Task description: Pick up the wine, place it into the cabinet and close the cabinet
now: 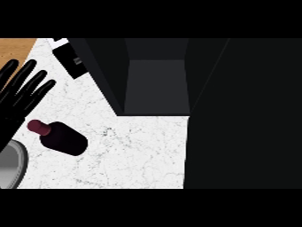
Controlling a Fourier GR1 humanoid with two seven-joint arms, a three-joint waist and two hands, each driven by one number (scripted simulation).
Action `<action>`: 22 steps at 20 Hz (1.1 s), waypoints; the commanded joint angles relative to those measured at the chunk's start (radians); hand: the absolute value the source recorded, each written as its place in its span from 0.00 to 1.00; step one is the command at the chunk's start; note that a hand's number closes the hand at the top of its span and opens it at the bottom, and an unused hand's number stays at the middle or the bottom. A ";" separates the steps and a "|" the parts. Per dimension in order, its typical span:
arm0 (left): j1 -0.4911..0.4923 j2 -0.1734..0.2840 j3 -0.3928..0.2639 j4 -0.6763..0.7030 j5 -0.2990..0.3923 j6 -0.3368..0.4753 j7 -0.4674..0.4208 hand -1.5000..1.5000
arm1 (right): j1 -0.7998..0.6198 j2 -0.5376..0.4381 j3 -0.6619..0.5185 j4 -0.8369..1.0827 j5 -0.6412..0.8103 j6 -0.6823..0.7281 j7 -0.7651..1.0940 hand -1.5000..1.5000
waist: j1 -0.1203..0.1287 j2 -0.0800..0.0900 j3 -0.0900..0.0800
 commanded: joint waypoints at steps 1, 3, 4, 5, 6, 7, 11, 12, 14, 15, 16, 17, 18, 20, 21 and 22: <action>0.022 -0.032 -0.006 0.004 -0.070 -0.013 -0.032 0.00 | 0.047 0.017 0.035 -0.066 0.047 0.006 0.014 0.00 | -0.002 0.000 0.000; 0.000 0.038 0.060 -0.057 0.065 0.033 0.074 0.00 | -0.058 -0.017 -0.027 -0.064 -0.030 -0.017 0.108 0.00 | 0.002 0.000 0.000; 0.086 0.009 0.055 -0.042 0.017 -0.049 0.010 0.00 | 0.029 0.030 0.046 -0.082 0.033 -0.007 0.041 0.00 | 0.001 0.000 0.000; 0.067 0.008 0.064 -0.042 0.014 -0.019 0.022 0.00 | -0.043 0.041 0.027 0.000 0.031 -0.024 0.020 0.00 | 0.003 0.000 0.000; 0.063 -0.001 0.061 0.026 -0.013 -0.071 -0.011 0.00 | 0.005 0.014 -0.013 0.013 -0.003 0.035 -0.023 0.00 | 0.000 0.001 0.000; 0.078 -0.005 0.064 0.027 -0.034 -0.081 -0.023 0.00 | -0.042 0.035 0.038 -0.011 0.060 -0.018 0.034 0.00 | 0.001 0.001 0.000; 0.099 0.004 0.090 0.038 -0.034 -0.106 -0.026 0.00 | -0.020 0.011 -0.016 -0.116 -0.018 -0.019 0.122 0.00 | 0.000 0.000 0.000; 0.035 0.044 0.114 0.028 0.012 -0.045 0.037 0.00 | -0.045 0.068 0.076 -0.002 0.096 -0.029 0.025 0.00 | 0.002 0.000 0.000; 0.006 0.022 0.100 0.126 -0.077 -0.081 -0.025 0.00 | 0.055 0.030 0.012 -0.027 0.026 0.045 -0.034 0.00 | -0.005 0.001 0.000; 0.002 -0.003 0.093 0.148 -0.131 -0.076 -0.063 0.00 | -0.062 0.010 -0.020 -0.061 -0.014 -0.011 0.116 0.00 | -0.003 0.001 0.000; 0.094 -0.005 0.098 0.079 -0.093 -0.102 -0.038 0.00 | -0.046 0.028 0.014 -0.054 0.030 -0.007 0.089 0.00 | 0.001 0.000 0.000; 0.145 0.005 0.134 0.103 -0.078 -0.183 -0.089 0.00 | 0.028 0.048 0.043 -0.094 0.062 -0.002 0.043 0.00 | 0.000 0.000 0.000; 0.060 -0.012 0.112 0.204 -0.160 -0.175 -0.128 0.00 | -0.084 0.035 -0.005 0.004 0.034 -0.020 0.070 0.00 | 0.000 0.002 0.000; 0.077 0.056 0.177 0.200 -0.070 -0.193 -0.074 0.00 | -0.074 0.048 0.035 -0.007 0.080 -0.018 0.062 0.00 | 0.002 0.001 0.000; 0.061 0.066 0.185 0.242 -0.075 -0.220 -0.087 0.00 | -0.050 0.049 0.034 -0.004 0.079 -0.007 0.049 0.00 | 0.000 0.001 0.000; 0.108 0.019 0.161 0.205 -0.123 -0.216 -0.115 0.00 | -0.014 0.055 0.034 0.009 0.072 0.017 0.003 0.00 | 0.001 0.001 0.000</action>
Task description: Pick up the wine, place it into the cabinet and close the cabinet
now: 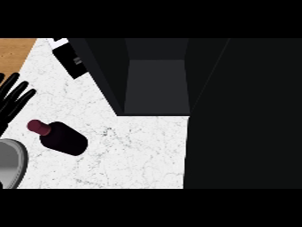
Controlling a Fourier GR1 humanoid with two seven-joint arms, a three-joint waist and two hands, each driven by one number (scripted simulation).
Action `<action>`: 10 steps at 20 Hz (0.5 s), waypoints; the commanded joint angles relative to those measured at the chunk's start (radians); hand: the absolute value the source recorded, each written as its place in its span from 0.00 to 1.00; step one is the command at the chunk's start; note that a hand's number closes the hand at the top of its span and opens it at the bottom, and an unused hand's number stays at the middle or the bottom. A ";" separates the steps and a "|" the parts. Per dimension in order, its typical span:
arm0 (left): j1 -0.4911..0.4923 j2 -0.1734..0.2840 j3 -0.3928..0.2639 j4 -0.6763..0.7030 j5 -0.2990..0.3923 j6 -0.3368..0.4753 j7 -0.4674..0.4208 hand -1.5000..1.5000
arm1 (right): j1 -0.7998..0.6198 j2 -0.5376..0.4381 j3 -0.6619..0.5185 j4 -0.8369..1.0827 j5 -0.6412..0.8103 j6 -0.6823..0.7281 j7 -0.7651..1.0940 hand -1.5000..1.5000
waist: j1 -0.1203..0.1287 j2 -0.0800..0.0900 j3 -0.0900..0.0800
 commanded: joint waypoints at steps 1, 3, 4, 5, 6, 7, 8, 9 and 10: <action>0.034 0.022 0.047 0.036 0.010 -0.060 -0.020 0.00 | 0.090 -0.010 -0.034 -0.044 -0.052 0.052 -0.038 0.00 | -0.001 -0.001 0.000; 0.022 -0.004 0.024 0.110 -0.080 -0.112 -0.086 0.00 | -0.059 0.005 -0.027 0.003 -0.022 -0.019 0.044 0.00 | 0.001 0.001 0.000; 0.001 -0.008 0.019 0.079 -0.099 -0.056 -0.064 0.00 | 0.012 0.016 0.023 -0.062 0.005 -0.002 0.042 0.00 | -0.001 0.000 0.000; 0.010 0.022 0.065 0.160 -0.071 -0.135 -0.108 0.00 | 0.010 0.020 -0.010 0.051 0.008 0.026 -0.062 0.00 | 0.000 0.001 0.000; -0.039 0.040 0.068 0.222 -0.081 -0.134 -0.107 0.00 | 0.037 0.008 -0.004 -0.061 -0.016 0.019 0.009 0.00 | -0.004 0.000 0.000; -0.092 0.000 0.032 0.270 -0.174 -0.107 -0.153 0.00 | -0.011 0.013 -0.006 -0.003 -0.022 0.010 0.013 0.00 | -0.005 0.002 0.000; -0.009 -0.023 0.028 0.205 -0.176 -0.123 -0.165 0.00 | 0.007 0.000 -0.042 -0.011 -0.054 0.031 0.000 0.00 | -0.001 0.000 0.000; -0.059 0.014 0.043 0.272 -0.153 -0.122 -0.140 0.00 | -0.029 -0.014 -0.077 0.017 -0.074 0.034 0.008 0.00 | -0.002 0.001 0.000; -0.018 0.002 0.049 0.287 -0.185 -0.174 -0.202 0.00 | -0.053 0.002 -0.023 0.001 -0.036 0.010 0.047 0.00 | 0.000 0.001 0.000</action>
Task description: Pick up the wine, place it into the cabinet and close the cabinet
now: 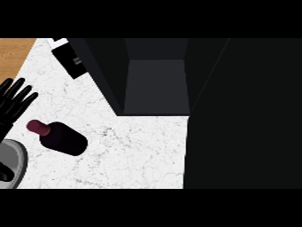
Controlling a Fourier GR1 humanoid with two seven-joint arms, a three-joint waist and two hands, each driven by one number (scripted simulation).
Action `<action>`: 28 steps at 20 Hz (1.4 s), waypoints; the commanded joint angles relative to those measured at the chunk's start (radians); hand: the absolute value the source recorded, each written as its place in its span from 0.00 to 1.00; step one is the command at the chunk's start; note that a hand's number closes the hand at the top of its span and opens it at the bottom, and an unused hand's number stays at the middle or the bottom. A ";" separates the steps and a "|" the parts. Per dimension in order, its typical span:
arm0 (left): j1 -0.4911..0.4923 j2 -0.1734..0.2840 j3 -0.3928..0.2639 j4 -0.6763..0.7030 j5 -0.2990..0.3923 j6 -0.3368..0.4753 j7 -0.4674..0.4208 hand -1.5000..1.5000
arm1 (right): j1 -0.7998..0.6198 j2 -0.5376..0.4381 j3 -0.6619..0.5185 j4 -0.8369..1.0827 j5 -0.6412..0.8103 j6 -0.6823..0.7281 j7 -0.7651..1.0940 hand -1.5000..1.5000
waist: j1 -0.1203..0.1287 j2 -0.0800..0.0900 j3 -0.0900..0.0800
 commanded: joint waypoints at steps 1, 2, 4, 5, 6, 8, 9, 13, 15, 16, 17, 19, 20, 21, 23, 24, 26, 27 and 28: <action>0.001 -0.006 0.005 0.100 -0.086 -0.054 -0.085 0.00 | 0.017 0.016 0.002 -0.023 -0.015 -0.002 0.005 0.00 | -0.001 0.000 0.000; -0.047 0.014 0.016 0.185 -0.101 -0.079 -0.116 0.00 | -0.030 0.024 0.061 -0.037 0.045 -0.036 0.067 0.00 | -0.001 0.001 -0.001; -0.078 0.025 0.017 0.196 -0.091 -0.043 -0.088 0.00 | -0.025 0.012 0.010 -0.001 0.008 -0.006 0.016 0.00 | -0.001 0.000 0.000; 0.019 0.017 0.041 0.194 -0.127 -0.105 -0.171 0.00 | 0.008 0.030 0.067 -0.040 0.061 -0.018 0.019 0.00 | 0.001 0.000 0.000; -0.064 -0.001 0.015 0.271 -0.182 -0.071 -0.194 0.00 | 0.015 -0.001 -0.022 0.026 -0.035 0.035 -0.028 0.00 | -0.003 0.001 0.000; -0.012 0.068 0.054 0.267 -0.126 -0.152 -0.185 0.00 | 0.060 -0.021 -0.046 -0.065 -0.059 0.041 0.014 0.00 | -0.002 -0.001 0.000; -0.081 0.064 0.044 0.326 -0.156 -0.134 -0.205 0.00 | 0.018 -0.006 -0.026 -0.021 -0.045 0.037 0.004 0.00 | -0.002 0.000 0.000; -0.014 0.049 0.040 0.374 -0.273 -0.180 -0.335 0.00 | 0.074 -0.006 -0.021 -0.018 -0.053 0.067 -0.040 0.00 | -0.005 0.001 0.000; -0.083 0.049 0.030 0.440 -0.312 -0.156 -0.352 0.00 | 0.070 -0.012 -0.025 -0.061 -0.064 0.054 0.007 0.00 | -0.009 0.001 0.000; -0.092 0.043 0.022 0.478 -0.367 -0.149 -0.399 0.00 | 0.056 0.005 -0.009 -0.040 -0.049 0.044 -0.002 0.00 | -0.010 0.002 -0.001; -0.118 0.030 0.019 0.482 -0.369 -0.125 -0.403 0.00 | -0.011 0.009 -0.005 -0.043 -0.019 0.005 0.046 0.00 | -0.006 0.002 -0.001; -0.074 0.043 0.020 0.550 -0.398 -0.183 -0.480 0.00 | 0.003 0.025 0.031 -0.061 0.014 -0.008 0.059 0.00 | -0.007 0.002 -0.001; -0.111 0.037 0.008 0.579 -0.436 -0.162 -0.510 0.00 | 0.003 0.030 0.024 -0.007 0.002 0.014 0.004 0.00 | -0.008 0.003 -0.001; -0.070 0.048 0.008 0.547 -0.421 -0.186 -0.499 0.00 | -0.017 0.033 0.048 0.013 0.054 0.009 -0.003 0.00 | -0.001 0.001 -0.001; -0.092 0.072 0.017 0.593 -0.431 -0.193 -0.522 0.00 | 0.022 0.019 0.034 -0.029 0.009 0.027 0.017 0.00 | -0.005 0.001 -0.001; -0.108 0.055 0.004 0.657 -0.483 -0.176 -0.594 0.00 | 0.019 0.044 0.066 -0.054 0.045 -0.008 0.037 0.00 | -0.012 0.003 -0.002; -0.130 0.024 -0.022 0.637 -0.477 -0.147 -0.551 0.00 | -0.070 0.032 0.036 0.040 0.044 -0.006 0.020 0.00 | -0.003 0.003 -0.001; -0.156 0.082 0.005 0.764 -0.498 -0.190 -0.625 0.00 | 0.049 0.032 0.043 -0.027 0.019 0.028 -0.012 0.00 | -0.019 0.005 -0.002; -0.130 0.064 -0.006 0.714 -0.492 -0.169 -0.605 0.00 | 0.081 0.014 0.006 -0.067 -0.021 0.040 0.004 0.00 | -0.011 0.001 -0.001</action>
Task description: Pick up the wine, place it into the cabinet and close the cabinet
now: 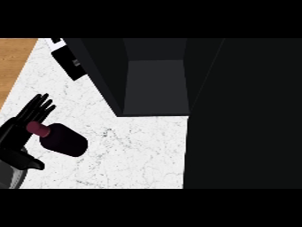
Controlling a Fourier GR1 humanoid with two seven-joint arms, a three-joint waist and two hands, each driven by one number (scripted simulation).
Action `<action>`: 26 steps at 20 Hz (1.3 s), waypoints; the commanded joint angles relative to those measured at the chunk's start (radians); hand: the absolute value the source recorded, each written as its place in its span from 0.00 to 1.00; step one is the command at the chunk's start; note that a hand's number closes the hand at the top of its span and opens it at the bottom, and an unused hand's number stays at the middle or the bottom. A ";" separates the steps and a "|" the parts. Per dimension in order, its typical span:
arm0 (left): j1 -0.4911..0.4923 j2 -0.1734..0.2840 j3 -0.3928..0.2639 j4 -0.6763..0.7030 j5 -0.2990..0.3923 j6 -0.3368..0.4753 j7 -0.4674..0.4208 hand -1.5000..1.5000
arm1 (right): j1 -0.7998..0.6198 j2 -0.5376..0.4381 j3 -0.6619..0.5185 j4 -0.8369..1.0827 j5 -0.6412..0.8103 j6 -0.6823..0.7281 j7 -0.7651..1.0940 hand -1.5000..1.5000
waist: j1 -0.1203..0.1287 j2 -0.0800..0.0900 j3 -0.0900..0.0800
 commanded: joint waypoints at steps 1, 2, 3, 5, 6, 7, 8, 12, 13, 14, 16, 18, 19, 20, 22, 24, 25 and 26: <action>-0.099 0.012 -0.006 0.195 -0.049 -0.020 -0.098 0.00 | 0.028 0.037 0.078 -0.001 0.072 -0.006 -0.037 0.00 | -0.008 0.009 -0.016; -0.043 0.032 -0.002 0.168 -0.039 -0.039 -0.095 0.00 | 0.001 0.026 0.060 -0.013 0.052 -0.018 0.009 0.00 | 0.004 0.006 -0.015; -0.033 0.016 -0.028 0.218 -0.100 -0.028 -0.191 0.00 | -0.005 0.029 0.065 -0.008 0.067 -0.024 0.007 0.00 | 0.000 0.008 -0.016; -0.103 0.013 -0.038 0.301 -0.119 0.002 -0.213 0.00 | -0.014 -0.011 -0.035 -0.007 -0.034 0.006 0.010 0.00 | -0.002 0.008 -0.015; -0.135 0.057 -0.026 0.366 -0.118 -0.035 -0.238 0.00 | 0.042 0.012 0.012 -0.008 0.012 0.019 -0.053 0.00 | -0.006 0.009 -0.016; -0.105 0.022 -0.068 0.377 -0.176 0.012 -0.289 0.00 | -0.009 0.001 -0.028 0.030 -0.034 0.012 -0.023 0.00 | -0.004 0.010 -0.016; -0.118 0.032 -0.060 0.385 -0.162 0.006 -0.298 0.00 | -0.054 -0.020 -0.077 0.038 -0.049 0.008 -0.009 0.00 | -0.001 0.009 -0.016; -0.141 0.007 -0.081 0.403 -0.157 0.026 -0.286 0.00 | -0.037 -0.022 -0.073 0.014 -0.054 0.006 0.019 0.00 | 0.001 0.007 -0.015; -0.124 -0.006 -0.104 0.455 -0.204 0.049 -0.382 0.00 | -0.010 -0.007 -0.050 0.093 -0.027 0.044 -0.075 0.00 | -0.006 0.011 -0.016; -0.117 0.033 -0.102 0.463 -0.195 0.010 -0.366 0.00 | 0.026 -0.001 -0.011 -0.020 -0.004 0.022 -0.015 0.00 | -0.004 0.008 -0.016; -0.162 0.013 -0.100 0.510 -0.200 0.053 -0.398 0.00 | -0.009 0.009 0.009 0.028 0.023 0.012 -0.020 0.00 | -0.005 0.010 -0.016; -0.152 -0.015 -0.124 0.522 -0.214 0.064 -0.414 0.00 | -0.004 -0.002 -0.003 0.005 0.000 0.019 -0.002 0.00 | -0.006 0.009 -0.016; -0.123 0.027 -0.124 0.542 -0.226 0.047 -0.459 0.00 | 0.027 0.008 0.001 -0.011 0.010 0.013 -0.008 0.00 | -0.005 0.009 -0.016; -0.162 -0.013 -0.113 0.556 -0.203 0.068 -0.430 0.00 | 0.014 -0.014 -0.047 0.014 -0.030 0.039 -0.042 0.00 | -0.008 0.010 -0.016; -0.171 -0.001 -0.115 0.604 -0.214 0.071 -0.464 0.00 | -0.013 0.025 0.015 0.022 0.045 -0.009 -0.018 0.00 | -0.008 0.011 -0.017; -0.193 0.033 -0.102 0.638 -0.197 0.020 -0.461 0.00 | 0.001 0.010 -0.012 0.049 0.009 0.029 -0.065 0.00 | -0.014 0.014 -0.018; -0.202 0.023 -0.101 0.639 -0.185 0.010 -0.431 0.00 | 0.041 -0.001 -0.008 0.000 0.009 0.035 -0.042 0.00 | -0.015 0.012 -0.017; -0.175 -0.003 -0.102 0.610 -0.170 -0.002 -0.444 0.00 | 0.036 -0.013 -0.060 0.039 -0.033 0.049 -0.069 0.00 | -0.007 0.010 -0.016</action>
